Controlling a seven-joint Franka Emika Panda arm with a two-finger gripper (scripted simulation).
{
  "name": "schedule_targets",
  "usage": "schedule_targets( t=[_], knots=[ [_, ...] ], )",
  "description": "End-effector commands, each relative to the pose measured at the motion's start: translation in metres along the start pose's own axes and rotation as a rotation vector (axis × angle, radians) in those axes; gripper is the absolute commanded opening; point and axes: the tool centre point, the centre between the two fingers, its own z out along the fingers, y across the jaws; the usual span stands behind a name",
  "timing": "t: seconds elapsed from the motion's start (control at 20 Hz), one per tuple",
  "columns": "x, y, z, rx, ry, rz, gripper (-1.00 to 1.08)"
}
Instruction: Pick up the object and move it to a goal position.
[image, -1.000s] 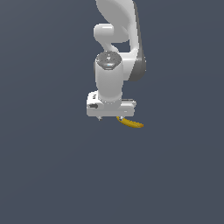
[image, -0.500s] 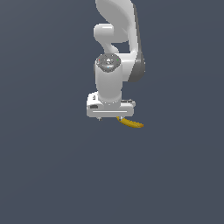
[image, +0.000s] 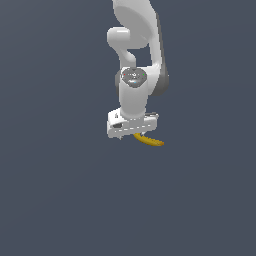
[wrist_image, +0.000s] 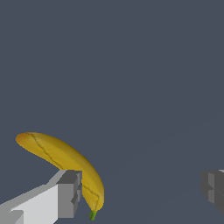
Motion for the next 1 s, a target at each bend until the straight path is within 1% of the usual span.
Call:
schedule_targets(
  t=[0.0, 0.55, 0.75, 0.95],
  knots=[
    [-0.004, -0.010, 0.009, -0.003, 0.001, -0.081, 1.00],
    [-0.031, -0.063, 0.050, -0.010, 0.008, -0.487, 1.00],
    [-0.040, -0.077, 0.059, -0.009, 0.011, -0.592, 1.00],
    [-0.046, -0.087, 0.065, -0.008, 0.014, -0.665, 1.00]
  ],
)
